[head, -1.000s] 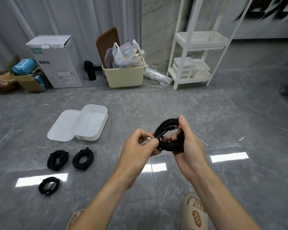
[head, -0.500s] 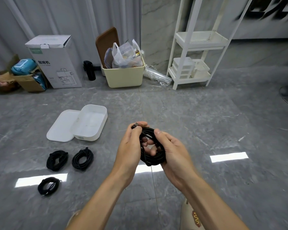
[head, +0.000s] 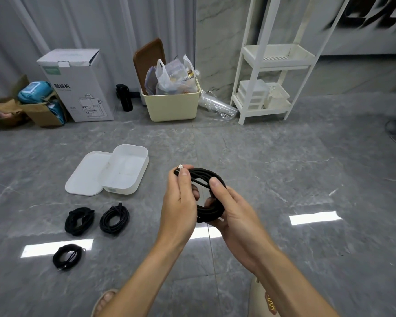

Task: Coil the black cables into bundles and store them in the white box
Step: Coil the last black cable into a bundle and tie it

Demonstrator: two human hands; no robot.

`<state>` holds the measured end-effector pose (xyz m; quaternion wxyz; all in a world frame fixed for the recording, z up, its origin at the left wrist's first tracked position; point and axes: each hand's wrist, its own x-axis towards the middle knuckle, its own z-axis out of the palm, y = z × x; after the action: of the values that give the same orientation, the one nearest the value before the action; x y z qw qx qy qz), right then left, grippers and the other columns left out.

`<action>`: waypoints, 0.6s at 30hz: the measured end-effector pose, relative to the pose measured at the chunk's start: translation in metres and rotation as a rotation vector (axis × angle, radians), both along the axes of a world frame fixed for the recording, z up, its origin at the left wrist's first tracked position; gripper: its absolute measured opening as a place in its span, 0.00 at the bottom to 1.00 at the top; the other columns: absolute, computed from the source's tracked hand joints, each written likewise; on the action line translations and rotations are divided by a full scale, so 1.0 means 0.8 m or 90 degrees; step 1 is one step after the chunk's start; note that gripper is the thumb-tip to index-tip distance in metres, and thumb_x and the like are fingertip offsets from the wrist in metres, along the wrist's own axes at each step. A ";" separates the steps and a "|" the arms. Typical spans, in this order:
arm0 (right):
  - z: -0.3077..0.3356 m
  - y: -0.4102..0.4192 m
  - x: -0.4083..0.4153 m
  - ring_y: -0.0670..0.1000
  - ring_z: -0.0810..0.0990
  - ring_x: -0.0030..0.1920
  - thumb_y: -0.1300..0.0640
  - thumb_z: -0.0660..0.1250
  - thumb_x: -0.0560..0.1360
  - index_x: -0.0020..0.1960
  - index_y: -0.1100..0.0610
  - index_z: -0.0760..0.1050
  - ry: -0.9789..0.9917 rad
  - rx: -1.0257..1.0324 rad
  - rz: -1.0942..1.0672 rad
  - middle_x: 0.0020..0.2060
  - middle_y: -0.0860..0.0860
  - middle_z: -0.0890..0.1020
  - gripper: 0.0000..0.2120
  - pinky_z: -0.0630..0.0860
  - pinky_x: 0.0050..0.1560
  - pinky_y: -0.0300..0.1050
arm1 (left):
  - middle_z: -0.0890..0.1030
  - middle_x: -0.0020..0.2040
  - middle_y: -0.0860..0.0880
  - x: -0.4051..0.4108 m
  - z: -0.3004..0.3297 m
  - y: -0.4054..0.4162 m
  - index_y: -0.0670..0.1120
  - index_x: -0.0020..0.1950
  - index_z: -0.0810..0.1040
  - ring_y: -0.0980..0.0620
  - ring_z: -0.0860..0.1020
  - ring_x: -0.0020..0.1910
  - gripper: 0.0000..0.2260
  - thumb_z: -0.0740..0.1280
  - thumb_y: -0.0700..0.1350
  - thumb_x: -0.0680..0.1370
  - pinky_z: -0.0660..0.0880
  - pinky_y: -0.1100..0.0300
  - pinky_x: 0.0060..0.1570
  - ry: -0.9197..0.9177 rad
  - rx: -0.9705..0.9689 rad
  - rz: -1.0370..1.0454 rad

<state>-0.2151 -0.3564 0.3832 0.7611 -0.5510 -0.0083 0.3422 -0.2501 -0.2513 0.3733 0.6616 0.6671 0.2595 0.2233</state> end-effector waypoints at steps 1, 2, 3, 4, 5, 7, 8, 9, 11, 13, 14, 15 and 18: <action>0.000 -0.001 0.000 0.47 0.79 0.38 0.39 0.73 0.66 0.49 0.58 0.80 -0.007 0.008 0.011 0.36 0.51 0.78 0.24 0.79 0.43 0.39 | 0.73 0.32 0.58 0.001 0.000 0.001 0.59 0.53 0.73 0.63 0.73 0.34 0.11 0.52 0.55 0.85 0.70 0.65 0.38 0.000 -0.004 0.011; 0.001 -0.002 0.001 0.48 0.79 0.39 0.39 0.73 0.66 0.49 0.58 0.81 -0.012 0.023 0.017 0.37 0.52 0.78 0.23 0.79 0.44 0.39 | 0.74 0.32 0.58 0.001 0.000 0.002 0.59 0.53 0.73 0.63 0.73 0.34 0.10 0.52 0.55 0.85 0.70 0.63 0.39 0.000 -0.011 0.019; 0.001 -0.003 0.001 0.48 0.79 0.40 0.40 0.73 0.67 0.49 0.59 0.81 -0.014 0.040 0.017 0.37 0.53 0.79 0.22 0.79 0.44 0.40 | 0.74 0.32 0.58 0.002 0.000 0.002 0.58 0.53 0.72 0.62 0.73 0.34 0.10 0.52 0.55 0.85 0.71 0.62 0.40 0.000 -0.018 0.025; 0.001 -0.002 0.001 0.48 0.79 0.40 0.41 0.73 0.68 0.49 0.59 0.82 -0.012 0.056 0.012 0.38 0.53 0.79 0.21 0.78 0.44 0.40 | 0.74 0.32 0.57 0.002 0.000 0.002 0.57 0.53 0.72 0.62 0.73 0.34 0.11 0.52 0.55 0.85 0.71 0.61 0.40 0.000 -0.024 0.030; 0.001 -0.001 0.001 0.47 0.79 0.39 0.42 0.73 0.69 0.48 0.59 0.82 -0.008 0.070 0.003 0.38 0.53 0.80 0.20 0.78 0.44 0.39 | 0.74 0.32 0.57 0.002 0.000 0.001 0.56 0.53 0.72 0.61 0.73 0.34 0.11 0.51 0.55 0.85 0.71 0.60 0.40 0.000 -0.028 0.036; 0.001 0.001 0.000 0.47 0.80 0.38 0.44 0.73 0.68 0.46 0.59 0.83 0.010 0.098 -0.020 0.36 0.53 0.80 0.17 0.78 0.43 0.38 | 0.74 0.31 0.57 0.003 0.000 0.000 0.55 0.53 0.73 0.61 0.73 0.33 0.12 0.51 0.55 0.85 0.71 0.60 0.39 0.000 -0.038 0.043; 0.002 0.002 0.000 0.46 0.80 0.37 0.46 0.73 0.69 0.44 0.58 0.84 0.021 0.111 -0.029 0.36 0.53 0.81 0.15 0.78 0.42 0.37 | 0.74 0.30 0.57 0.003 0.001 0.000 0.54 0.53 0.73 0.61 0.73 0.33 0.12 0.51 0.55 0.85 0.71 0.61 0.39 0.000 -0.047 0.046; 0.002 0.004 -0.001 0.46 0.81 0.37 0.47 0.73 0.69 0.43 0.58 0.85 0.033 0.124 -0.033 0.35 0.53 0.82 0.13 0.78 0.42 0.36 | 0.74 0.30 0.57 0.004 0.001 0.000 0.54 0.53 0.73 0.61 0.73 0.33 0.12 0.52 0.56 0.85 0.71 0.61 0.39 0.001 -0.058 0.048; 0.005 0.005 -0.002 0.46 0.82 0.37 0.51 0.72 0.71 0.41 0.58 0.86 0.069 0.156 -0.033 0.35 0.53 0.82 0.11 0.78 0.42 0.36 | 0.74 0.29 0.57 0.004 0.003 0.001 0.54 0.52 0.74 0.59 0.73 0.33 0.12 0.53 0.56 0.84 0.71 0.60 0.38 -0.003 -0.087 0.052; 0.006 0.005 0.000 0.45 0.82 0.37 0.53 0.71 0.72 0.42 0.58 0.87 0.119 0.182 -0.035 0.34 0.52 0.81 0.10 0.79 0.42 0.37 | 0.74 0.30 0.56 0.004 0.003 0.004 0.53 0.52 0.75 0.58 0.73 0.33 0.12 0.55 0.57 0.84 0.72 0.62 0.36 -0.015 -0.094 0.046; 0.006 0.004 0.001 0.46 0.81 0.37 0.53 0.71 0.72 0.44 0.58 0.87 0.142 0.189 -0.034 0.35 0.53 0.80 0.09 0.79 0.42 0.38 | 0.74 0.30 0.56 0.004 0.003 0.005 0.52 0.52 0.74 0.59 0.73 0.33 0.12 0.56 0.57 0.84 0.72 0.64 0.34 -0.020 -0.079 0.040; 0.005 0.003 0.002 0.46 0.81 0.37 0.52 0.71 0.73 0.46 0.57 0.87 0.156 0.191 -0.030 0.36 0.53 0.80 0.10 0.79 0.43 0.38 | 0.74 0.30 0.56 0.004 0.002 0.005 0.51 0.51 0.74 0.59 0.73 0.33 0.12 0.56 0.57 0.83 0.72 0.66 0.34 -0.024 -0.061 0.031; 0.004 -0.001 0.002 0.49 0.83 0.46 0.47 0.70 0.73 0.56 0.57 0.84 0.115 0.145 0.012 0.40 0.53 0.82 0.17 0.80 0.50 0.42 | 0.75 0.30 0.57 0.005 -0.001 0.004 0.49 0.50 0.72 0.60 0.74 0.33 0.11 0.58 0.55 0.83 0.73 0.66 0.36 -0.023 -0.024 0.016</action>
<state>-0.2134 -0.3569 0.3861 0.8130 -0.4279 0.0161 0.3946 -0.2458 -0.2481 0.3723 0.6755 0.6473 0.2602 0.2387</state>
